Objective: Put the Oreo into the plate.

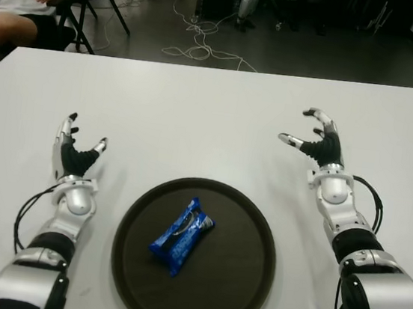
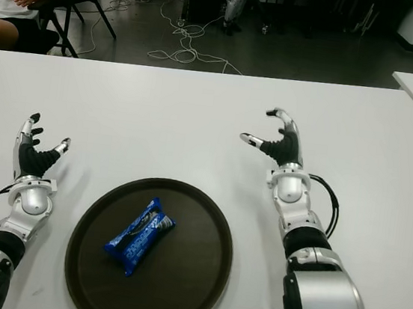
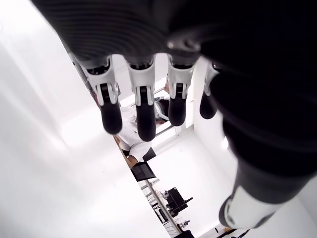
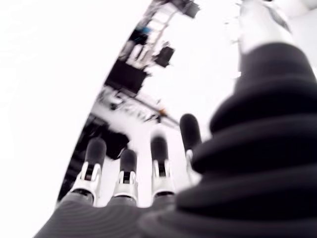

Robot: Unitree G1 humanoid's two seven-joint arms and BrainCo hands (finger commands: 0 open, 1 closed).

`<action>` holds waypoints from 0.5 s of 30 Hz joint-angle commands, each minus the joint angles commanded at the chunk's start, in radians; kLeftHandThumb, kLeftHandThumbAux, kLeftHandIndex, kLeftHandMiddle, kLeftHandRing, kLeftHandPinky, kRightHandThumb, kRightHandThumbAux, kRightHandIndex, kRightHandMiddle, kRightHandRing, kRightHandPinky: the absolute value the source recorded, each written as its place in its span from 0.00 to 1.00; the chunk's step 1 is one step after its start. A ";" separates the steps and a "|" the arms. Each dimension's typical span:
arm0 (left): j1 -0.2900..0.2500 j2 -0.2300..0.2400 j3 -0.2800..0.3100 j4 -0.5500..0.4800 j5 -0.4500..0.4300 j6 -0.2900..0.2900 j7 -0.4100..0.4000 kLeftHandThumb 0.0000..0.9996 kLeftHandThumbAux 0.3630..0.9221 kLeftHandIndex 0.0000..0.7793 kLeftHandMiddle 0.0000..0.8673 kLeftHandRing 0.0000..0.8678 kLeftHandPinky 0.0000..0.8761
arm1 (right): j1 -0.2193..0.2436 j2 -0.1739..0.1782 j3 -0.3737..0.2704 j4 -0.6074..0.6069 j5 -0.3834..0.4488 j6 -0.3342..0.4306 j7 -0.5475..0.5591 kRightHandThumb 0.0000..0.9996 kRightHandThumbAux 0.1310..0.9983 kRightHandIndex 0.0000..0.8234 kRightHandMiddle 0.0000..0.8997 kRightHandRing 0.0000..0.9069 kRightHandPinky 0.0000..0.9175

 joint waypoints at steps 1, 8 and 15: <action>0.001 0.000 0.000 0.000 0.000 -0.001 0.000 0.32 0.73 0.15 0.14 0.18 0.26 | -0.001 0.001 0.000 0.006 0.000 0.003 -0.005 0.00 0.71 0.35 0.23 0.22 0.23; 0.005 0.002 0.009 0.009 -0.011 -0.011 -0.011 0.33 0.74 0.15 0.15 0.18 0.22 | -0.031 0.017 -0.007 0.064 -0.001 0.051 -0.060 0.00 0.70 0.48 0.39 0.45 0.40; 0.007 0.005 0.012 0.012 -0.018 -0.027 -0.017 0.34 0.74 0.15 0.14 0.18 0.24 | -0.049 0.024 -0.008 0.088 -0.003 0.093 -0.100 0.00 0.66 0.31 0.34 0.54 0.42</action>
